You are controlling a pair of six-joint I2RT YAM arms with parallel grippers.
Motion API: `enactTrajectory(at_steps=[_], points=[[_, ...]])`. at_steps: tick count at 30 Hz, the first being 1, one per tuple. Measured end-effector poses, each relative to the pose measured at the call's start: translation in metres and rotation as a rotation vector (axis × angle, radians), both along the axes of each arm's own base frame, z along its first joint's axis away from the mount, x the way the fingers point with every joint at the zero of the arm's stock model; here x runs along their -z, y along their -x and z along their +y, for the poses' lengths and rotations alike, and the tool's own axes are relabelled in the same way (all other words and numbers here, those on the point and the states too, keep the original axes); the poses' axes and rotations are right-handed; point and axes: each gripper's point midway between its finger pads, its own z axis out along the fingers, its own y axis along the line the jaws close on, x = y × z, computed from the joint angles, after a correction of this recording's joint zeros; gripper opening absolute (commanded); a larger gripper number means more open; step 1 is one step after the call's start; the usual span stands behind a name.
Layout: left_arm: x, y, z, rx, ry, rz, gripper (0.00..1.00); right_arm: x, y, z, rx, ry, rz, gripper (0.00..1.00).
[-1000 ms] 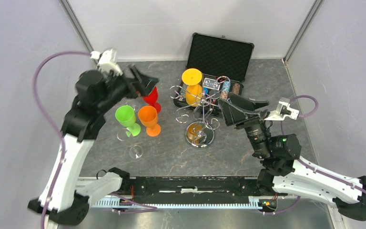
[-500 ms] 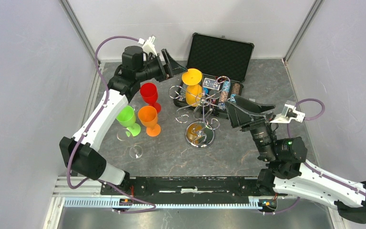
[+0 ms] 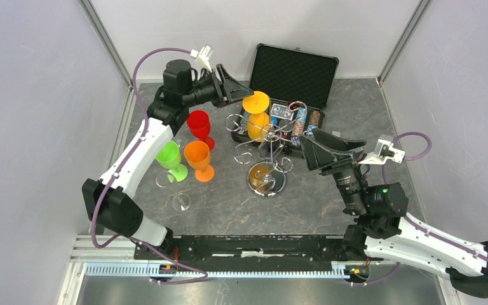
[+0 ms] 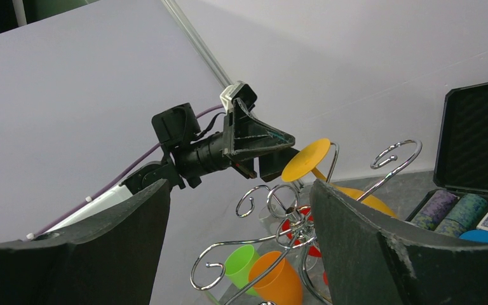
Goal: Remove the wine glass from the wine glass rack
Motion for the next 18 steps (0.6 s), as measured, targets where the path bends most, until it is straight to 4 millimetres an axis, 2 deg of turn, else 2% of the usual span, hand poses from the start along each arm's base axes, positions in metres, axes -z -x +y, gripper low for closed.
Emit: enactTrajectory(at_steps=[4, 9, 18], points=[[0.007, 0.0, -0.003, 0.018, 0.003, 0.036, 0.45, 0.0, 0.0, 0.0, 0.0, 0.0, 0.0, 0.85], [0.006, 0.004, -0.005, 0.039, 0.014, 0.049, 0.33, 0.0, 0.0, 0.0, 0.0, -0.001, 0.0, 0.85], [0.003, 0.012, -0.009, 0.08, 0.046, 0.067, 0.25, 0.001, -0.002, 0.0, 0.007, 0.0, 0.008, 0.84]])
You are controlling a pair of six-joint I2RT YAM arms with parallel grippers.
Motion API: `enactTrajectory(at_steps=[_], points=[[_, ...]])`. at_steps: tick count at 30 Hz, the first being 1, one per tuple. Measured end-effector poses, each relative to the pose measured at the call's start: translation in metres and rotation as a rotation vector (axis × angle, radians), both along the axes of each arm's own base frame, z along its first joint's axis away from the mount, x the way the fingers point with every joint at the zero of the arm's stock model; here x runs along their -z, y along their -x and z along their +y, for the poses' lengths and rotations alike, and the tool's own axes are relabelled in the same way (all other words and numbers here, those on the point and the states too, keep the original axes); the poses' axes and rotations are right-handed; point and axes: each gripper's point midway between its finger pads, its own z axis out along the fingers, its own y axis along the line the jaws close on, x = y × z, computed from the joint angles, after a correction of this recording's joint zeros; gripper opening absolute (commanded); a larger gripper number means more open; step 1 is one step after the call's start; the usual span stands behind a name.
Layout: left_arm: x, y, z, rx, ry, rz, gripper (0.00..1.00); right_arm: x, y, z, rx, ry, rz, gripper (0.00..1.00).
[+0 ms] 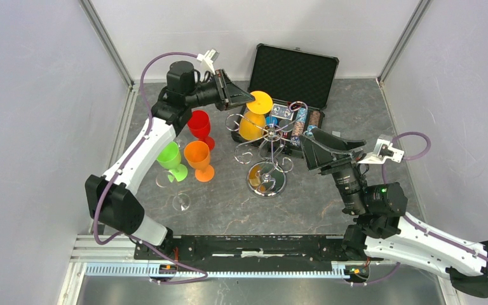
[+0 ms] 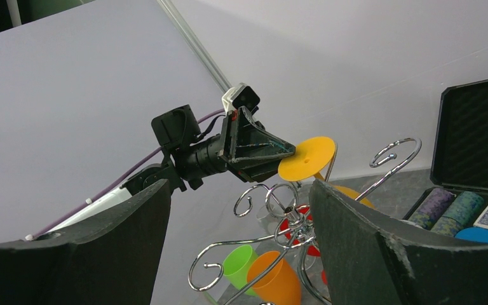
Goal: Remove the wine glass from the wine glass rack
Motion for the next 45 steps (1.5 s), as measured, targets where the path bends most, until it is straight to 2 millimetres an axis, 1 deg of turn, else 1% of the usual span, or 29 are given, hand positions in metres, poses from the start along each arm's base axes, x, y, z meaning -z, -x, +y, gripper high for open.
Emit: enactTrajectory(at_steps=[2, 4, 6, 7, 8, 14, 17, 20, 23, 25, 35, 38, 45], points=[[0.0, 0.002, -0.002, 0.007, 0.006, 0.004, 0.23, 0.0, 0.0, 0.0, 0.0, -0.001, 0.002, 0.84], [-0.001, 0.004, -0.004, 0.013, 0.011, 0.006, 0.19, 0.001, 0.0, 0.0, 0.001, -0.001, 0.003, 0.84], [-0.002, 0.005, -0.006, 0.02, 0.014, 0.007, 0.1, 0.001, -0.001, 0.0, 0.001, -0.001, 0.004, 0.84], [-0.002, 0.006, -0.008, 0.023, 0.016, 0.01, 0.04, 0.001, -0.001, 0.0, 0.001, -0.003, 0.006, 0.84], [-0.002, 0.007, -0.008, 0.026, 0.017, 0.012, 0.02, 0.001, -0.001, 0.0, 0.001, -0.003, 0.007, 0.84], [-0.004, 0.007, -0.009, 0.021, 0.026, 0.022, 0.02, 0.003, -0.001, 0.001, 0.001, -0.003, 0.01, 0.83], [-0.01, 0.009, -0.008, 0.01, 0.053, 0.024, 0.02, 0.004, -0.001, 0.0, 0.002, -0.004, 0.011, 0.83], [-0.023, 0.014, -0.006, -0.007, 0.097, 0.019, 0.02, 0.004, -0.001, 0.0, 0.002, -0.004, 0.012, 0.83], [-0.042, 0.018, -0.005, -0.015, 0.151, -0.008, 0.02, 0.006, -0.001, 0.0, 0.0, -0.005, 0.014, 0.83], [-0.045, 0.018, -0.005, -0.015, 0.165, -0.002, 0.02, 0.006, -0.001, 0.0, -0.001, -0.006, 0.016, 0.83], [-0.043, 0.013, -0.005, -0.043, 0.183, 0.03, 0.02, 0.002, 0.001, -0.007, 0.005, -0.028, 0.01, 0.83], [-0.04, 0.008, -0.006, -0.052, 0.184, 0.034, 0.02, 0.001, 0.001, -0.008, 0.01, -0.031, 0.013, 0.83], [-0.022, -0.01, -0.012, -0.08, 0.173, 0.069, 0.02, 0.001, 0.001, -0.009, 0.012, -0.033, 0.013, 0.83]])
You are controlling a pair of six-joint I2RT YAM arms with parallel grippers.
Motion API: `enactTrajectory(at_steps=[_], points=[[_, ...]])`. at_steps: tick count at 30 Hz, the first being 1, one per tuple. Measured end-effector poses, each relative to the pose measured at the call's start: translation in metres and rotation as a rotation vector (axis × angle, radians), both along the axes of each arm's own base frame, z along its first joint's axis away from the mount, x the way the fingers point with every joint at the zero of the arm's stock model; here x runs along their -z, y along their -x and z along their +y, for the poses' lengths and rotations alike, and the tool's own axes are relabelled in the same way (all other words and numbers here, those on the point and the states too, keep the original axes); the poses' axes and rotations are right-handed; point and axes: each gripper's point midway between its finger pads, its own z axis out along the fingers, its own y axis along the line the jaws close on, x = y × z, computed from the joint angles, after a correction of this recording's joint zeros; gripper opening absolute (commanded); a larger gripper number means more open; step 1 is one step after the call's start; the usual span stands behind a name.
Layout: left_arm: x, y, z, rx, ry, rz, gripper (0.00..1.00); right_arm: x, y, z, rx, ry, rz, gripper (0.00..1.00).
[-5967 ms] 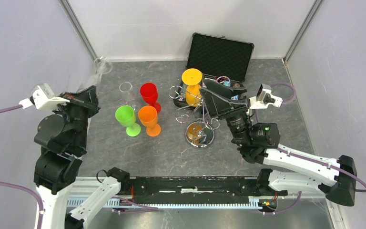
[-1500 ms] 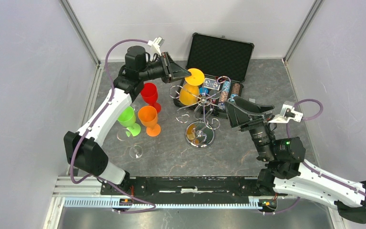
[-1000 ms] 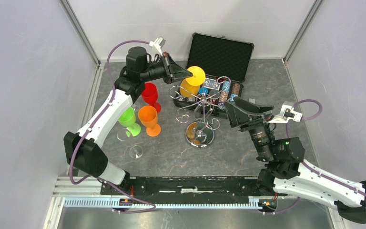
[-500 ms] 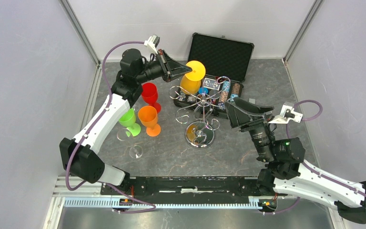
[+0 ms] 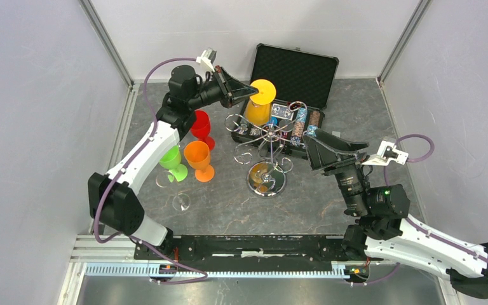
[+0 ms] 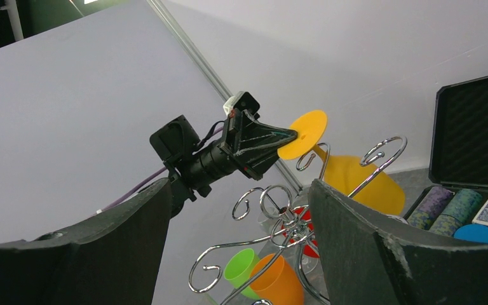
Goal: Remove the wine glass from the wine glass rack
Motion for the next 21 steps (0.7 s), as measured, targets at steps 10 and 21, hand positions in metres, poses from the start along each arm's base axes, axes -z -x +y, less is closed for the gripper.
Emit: enactTrajectory(at_steps=[10, 21], points=[[0.009, 0.005, -0.012, 0.049, 0.001, 0.024, 0.02, 0.0, 0.0, -0.001, 0.003, -0.003, 0.001, 0.83], [0.019, 0.024, -0.002, 0.062, -0.093, 0.039, 0.02, 0.002, -0.002, 0.001, 0.006, 0.005, 0.007, 0.83]])
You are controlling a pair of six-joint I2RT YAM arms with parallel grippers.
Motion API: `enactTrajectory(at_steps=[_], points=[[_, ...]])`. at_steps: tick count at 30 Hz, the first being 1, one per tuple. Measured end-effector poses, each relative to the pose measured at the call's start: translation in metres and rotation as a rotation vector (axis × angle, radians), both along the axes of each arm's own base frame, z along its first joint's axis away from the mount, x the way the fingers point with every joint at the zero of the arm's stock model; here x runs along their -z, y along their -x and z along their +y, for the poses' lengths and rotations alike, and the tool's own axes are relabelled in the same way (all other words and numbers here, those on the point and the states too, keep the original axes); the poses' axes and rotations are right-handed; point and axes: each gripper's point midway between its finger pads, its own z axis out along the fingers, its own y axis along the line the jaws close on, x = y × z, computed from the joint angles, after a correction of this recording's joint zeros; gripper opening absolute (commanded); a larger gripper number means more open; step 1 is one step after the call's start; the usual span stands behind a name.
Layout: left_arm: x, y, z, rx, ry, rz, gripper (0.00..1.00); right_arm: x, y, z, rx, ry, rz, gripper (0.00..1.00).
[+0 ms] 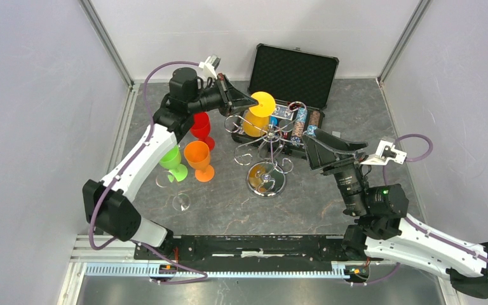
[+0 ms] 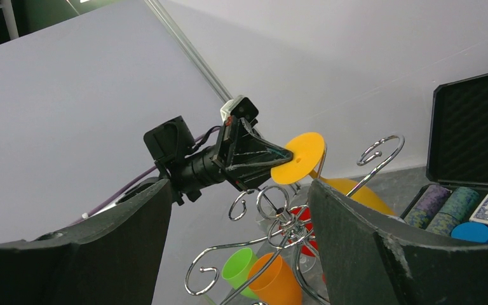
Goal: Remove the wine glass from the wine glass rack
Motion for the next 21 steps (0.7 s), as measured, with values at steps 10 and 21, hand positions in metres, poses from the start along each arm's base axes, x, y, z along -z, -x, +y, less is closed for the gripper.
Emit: enactTrajectory(at_steps=[10, 21], points=[[-0.018, 0.008, 0.031, -0.072, -0.053, -0.068, 0.02, 0.002, -0.001, 0.003, -0.002, 0.007, 0.004, 0.96], [-0.037, 0.006, 0.084, -0.241, -0.093, -0.126, 0.02, 0.001, 0.002, 0.008, -0.029, 0.021, -0.013, 0.98]])
